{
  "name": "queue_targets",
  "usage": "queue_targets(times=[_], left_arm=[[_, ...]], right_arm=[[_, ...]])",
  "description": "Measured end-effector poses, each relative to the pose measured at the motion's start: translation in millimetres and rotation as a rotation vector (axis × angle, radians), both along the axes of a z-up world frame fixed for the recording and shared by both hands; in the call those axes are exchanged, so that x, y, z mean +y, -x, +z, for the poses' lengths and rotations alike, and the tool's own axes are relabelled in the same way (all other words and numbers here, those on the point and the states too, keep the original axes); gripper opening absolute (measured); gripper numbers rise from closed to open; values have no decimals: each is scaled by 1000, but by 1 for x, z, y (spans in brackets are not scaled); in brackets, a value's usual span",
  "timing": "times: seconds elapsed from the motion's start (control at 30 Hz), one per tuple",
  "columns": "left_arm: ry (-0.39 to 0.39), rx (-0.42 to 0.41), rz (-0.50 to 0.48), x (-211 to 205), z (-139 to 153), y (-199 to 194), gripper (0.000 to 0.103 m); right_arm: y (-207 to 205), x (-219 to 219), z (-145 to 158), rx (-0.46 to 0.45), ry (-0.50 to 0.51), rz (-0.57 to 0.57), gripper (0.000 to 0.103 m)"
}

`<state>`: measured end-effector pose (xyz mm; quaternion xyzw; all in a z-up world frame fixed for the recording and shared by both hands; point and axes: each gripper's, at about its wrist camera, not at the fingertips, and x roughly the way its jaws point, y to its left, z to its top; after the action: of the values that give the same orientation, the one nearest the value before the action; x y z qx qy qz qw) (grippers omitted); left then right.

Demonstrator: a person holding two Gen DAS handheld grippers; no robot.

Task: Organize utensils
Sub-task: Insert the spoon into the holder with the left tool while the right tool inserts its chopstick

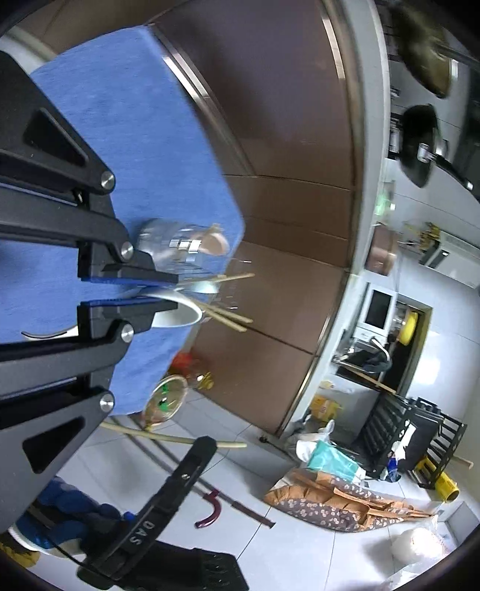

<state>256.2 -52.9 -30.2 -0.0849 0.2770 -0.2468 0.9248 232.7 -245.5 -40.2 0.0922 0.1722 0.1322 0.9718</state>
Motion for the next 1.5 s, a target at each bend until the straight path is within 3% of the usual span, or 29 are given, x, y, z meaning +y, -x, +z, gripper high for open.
queue_targets(times=[0.33,0.63,0.83,1.0,1.27,1.5], left_arm=[[5,-109,143,-9,32,-77,5],[-36,-191,260,-36,21,-140,5],[-77,-254,305,-54,3,-153,5],[-62,-279,325,-49,-8,-155,5],[18,-290,320,-33,-2,-145,5],[-2,-320,355,-34,-3,-146,5]], right_arm=[[-59,-14,13,-107,-33,-26,6],[-109,-24,15,-203,-62,-86,6],[-135,-23,2,-235,-38,-108,6],[-150,-25,-15,-230,-34,-114,6],[-141,-34,-18,-257,-53,-106,7],[-120,-34,-10,-294,-55,-81,7]])
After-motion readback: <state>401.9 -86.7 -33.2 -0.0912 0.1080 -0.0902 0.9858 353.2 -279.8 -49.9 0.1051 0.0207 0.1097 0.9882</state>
